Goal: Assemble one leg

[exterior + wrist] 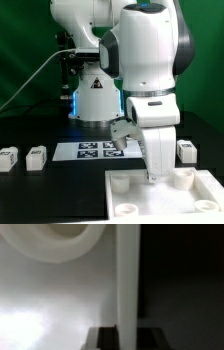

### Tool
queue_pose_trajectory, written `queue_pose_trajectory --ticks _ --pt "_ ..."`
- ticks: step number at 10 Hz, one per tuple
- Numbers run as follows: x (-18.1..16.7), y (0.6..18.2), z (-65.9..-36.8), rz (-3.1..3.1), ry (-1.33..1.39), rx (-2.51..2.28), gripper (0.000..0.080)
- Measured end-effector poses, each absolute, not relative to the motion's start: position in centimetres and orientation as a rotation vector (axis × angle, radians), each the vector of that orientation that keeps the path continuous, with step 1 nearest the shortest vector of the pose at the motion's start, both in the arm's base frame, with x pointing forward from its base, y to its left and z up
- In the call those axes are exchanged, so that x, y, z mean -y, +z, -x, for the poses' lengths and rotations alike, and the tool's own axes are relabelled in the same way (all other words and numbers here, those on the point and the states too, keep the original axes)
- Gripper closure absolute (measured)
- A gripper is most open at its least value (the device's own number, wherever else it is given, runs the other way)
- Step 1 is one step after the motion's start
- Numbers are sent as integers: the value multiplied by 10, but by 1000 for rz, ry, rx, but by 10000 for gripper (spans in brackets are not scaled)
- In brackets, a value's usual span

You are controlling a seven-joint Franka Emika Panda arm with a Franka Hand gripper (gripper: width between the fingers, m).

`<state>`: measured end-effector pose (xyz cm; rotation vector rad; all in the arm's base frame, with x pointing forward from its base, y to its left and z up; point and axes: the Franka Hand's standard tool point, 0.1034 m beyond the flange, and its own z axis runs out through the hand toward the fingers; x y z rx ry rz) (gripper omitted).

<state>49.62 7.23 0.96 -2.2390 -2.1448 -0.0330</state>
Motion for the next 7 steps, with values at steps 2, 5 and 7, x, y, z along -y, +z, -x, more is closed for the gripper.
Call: queue_pose_trajectory --ticks 2,5,7 --pt "-72 10 -496 2231 -32 2158 736" --pt "-71 9 -496 2231 -31 2156 510" --pt "-71 9 -496 2232 -30 2155 315"
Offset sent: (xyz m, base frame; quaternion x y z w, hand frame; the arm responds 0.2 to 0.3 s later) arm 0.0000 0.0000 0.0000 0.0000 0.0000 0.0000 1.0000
